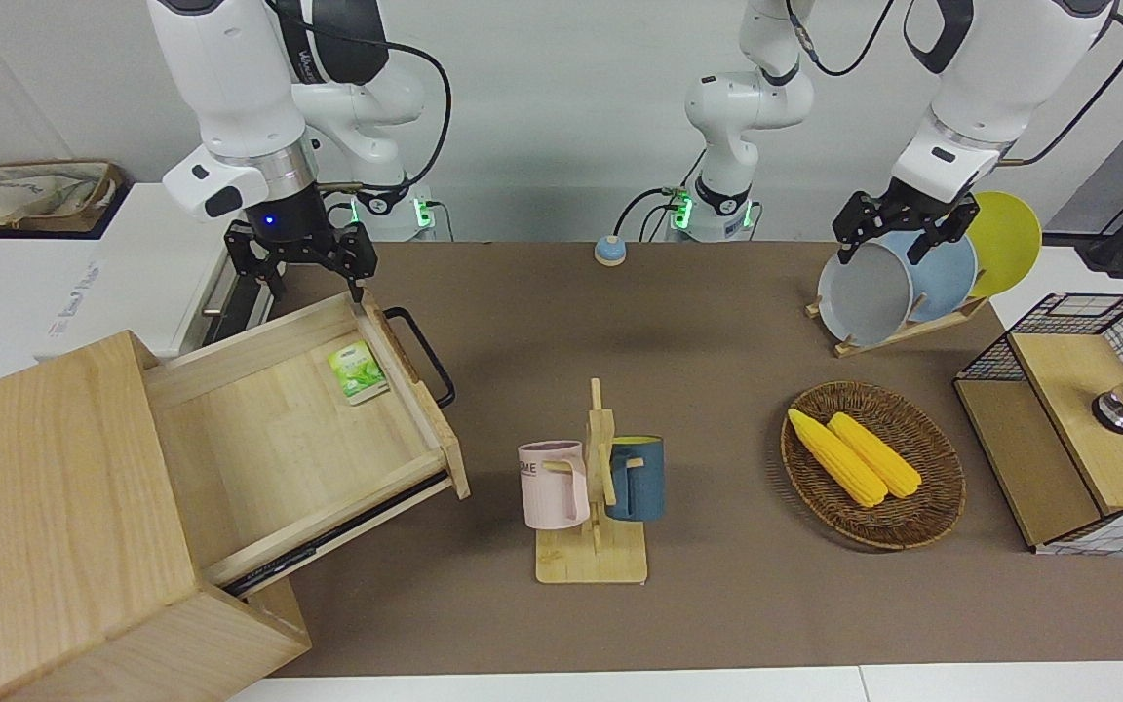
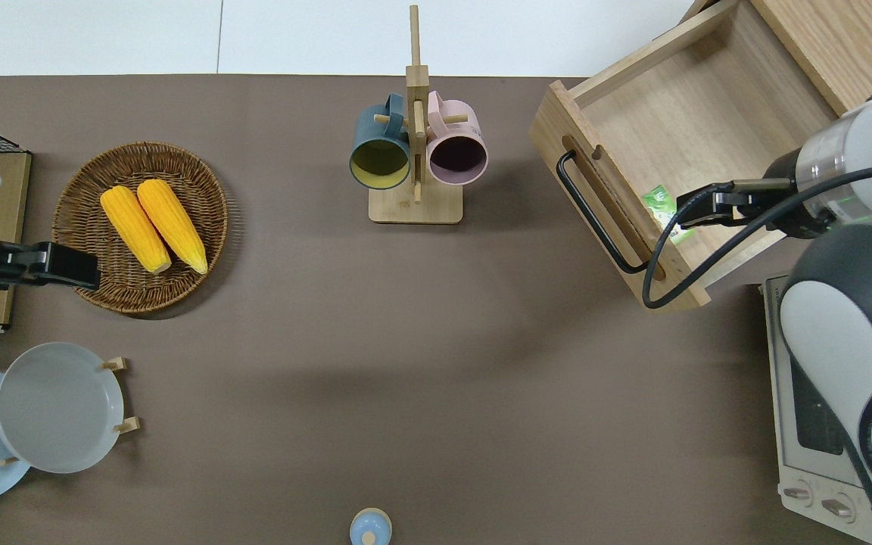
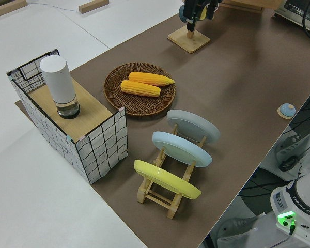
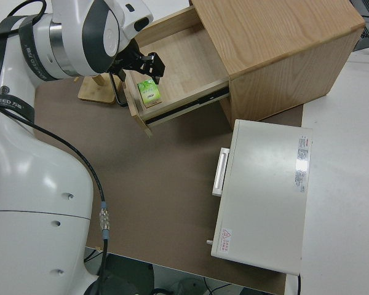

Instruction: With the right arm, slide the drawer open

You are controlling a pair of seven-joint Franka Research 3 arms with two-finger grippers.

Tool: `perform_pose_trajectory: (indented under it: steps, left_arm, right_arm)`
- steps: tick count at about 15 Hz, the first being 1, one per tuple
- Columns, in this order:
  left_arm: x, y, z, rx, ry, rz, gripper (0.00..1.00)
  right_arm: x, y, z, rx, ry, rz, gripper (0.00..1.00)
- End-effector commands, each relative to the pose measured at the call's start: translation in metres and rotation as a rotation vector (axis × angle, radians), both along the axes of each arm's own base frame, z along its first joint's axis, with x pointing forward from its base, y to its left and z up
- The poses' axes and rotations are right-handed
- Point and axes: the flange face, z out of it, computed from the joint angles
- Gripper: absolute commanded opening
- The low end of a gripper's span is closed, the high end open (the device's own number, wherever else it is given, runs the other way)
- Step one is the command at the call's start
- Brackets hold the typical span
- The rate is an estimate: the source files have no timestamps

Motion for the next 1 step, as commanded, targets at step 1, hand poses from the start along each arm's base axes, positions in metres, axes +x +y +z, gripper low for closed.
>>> perform_pose_trajectory:
  steps: [1]
  left_arm:
    - [0.0017,0.0008,0.0041,0.016,0.005,-0.012,0.99]
  right_arm:
    - [-0.0022,0.0001,-0.0017,0.014,0.007,0.032,0.983]
